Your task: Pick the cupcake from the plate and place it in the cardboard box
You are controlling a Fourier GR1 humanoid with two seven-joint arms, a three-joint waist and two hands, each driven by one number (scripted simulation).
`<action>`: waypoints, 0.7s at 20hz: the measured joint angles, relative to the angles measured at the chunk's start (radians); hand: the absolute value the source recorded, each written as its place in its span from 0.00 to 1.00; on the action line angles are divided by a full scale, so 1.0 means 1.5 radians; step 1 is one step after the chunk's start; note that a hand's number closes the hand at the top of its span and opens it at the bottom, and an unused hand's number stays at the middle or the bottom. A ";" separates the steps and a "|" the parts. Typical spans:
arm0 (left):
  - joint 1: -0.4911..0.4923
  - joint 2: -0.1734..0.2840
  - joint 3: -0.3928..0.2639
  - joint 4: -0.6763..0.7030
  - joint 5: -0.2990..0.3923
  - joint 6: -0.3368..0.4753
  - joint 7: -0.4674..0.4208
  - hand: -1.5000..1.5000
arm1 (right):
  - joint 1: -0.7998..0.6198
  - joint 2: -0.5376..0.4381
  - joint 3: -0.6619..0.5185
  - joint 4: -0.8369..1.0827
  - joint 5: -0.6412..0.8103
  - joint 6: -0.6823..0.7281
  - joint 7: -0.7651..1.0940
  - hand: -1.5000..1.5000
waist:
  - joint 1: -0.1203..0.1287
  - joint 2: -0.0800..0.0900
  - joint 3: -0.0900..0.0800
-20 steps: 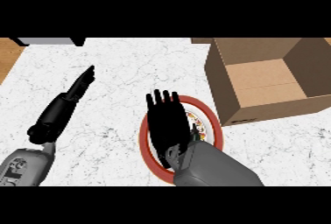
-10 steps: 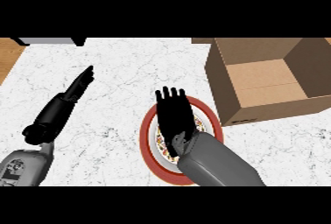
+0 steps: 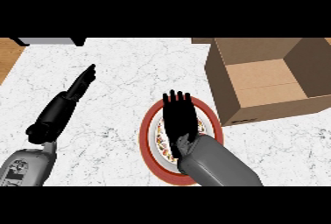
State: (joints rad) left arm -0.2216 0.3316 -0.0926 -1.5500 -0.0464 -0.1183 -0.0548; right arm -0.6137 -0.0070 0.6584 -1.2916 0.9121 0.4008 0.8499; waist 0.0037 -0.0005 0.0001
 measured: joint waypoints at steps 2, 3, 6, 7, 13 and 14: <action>0.000 0.000 0.009 0.006 -0.001 -0.011 -0.004 0.50 | 0.004 0.002 -0.005 0.011 0.011 -0.006 -0.005 0.00 | 0.000 0.000 0.000; 0.003 -0.002 0.012 -0.003 0.001 -0.015 0.001 0.50 | 0.003 0.003 -0.005 0.023 0.009 -0.015 -0.007 0.00 | 0.001 0.000 0.000; 0.000 -0.011 0.017 0.001 -0.009 -0.019 -0.002 0.50 | 0.002 0.004 -0.004 0.051 0.002 -0.034 -0.017 0.00 | 0.001 0.000 0.000; 0.002 -0.010 0.023 -0.001 -0.009 -0.024 -0.003 0.50 | 0.001 0.004 0.002 0.057 -0.005 -0.039 -0.017 0.00 | 0.002 0.000 0.000; 0.000 -0.020 0.032 0.000 -0.019 -0.032 0.001 0.50 | 0.009 -0.011 0.003 0.082 0.030 -0.062 -0.118 1.00 | 0.001 0.001 0.000; 0.001 -0.016 0.039 -0.004 -0.013 -0.039 0.003 0.50 | 0.001 -0.011 0.003 0.088 0.038 -0.068 -0.132 1.00 | 0.001 0.001 0.000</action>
State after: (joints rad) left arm -0.2198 0.3080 -0.0344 -1.5564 -0.0664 -0.1772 -0.0499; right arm -0.6118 -0.0230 0.6622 -1.1591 0.9692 0.2994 0.6519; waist 0.0056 0.0009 0.0001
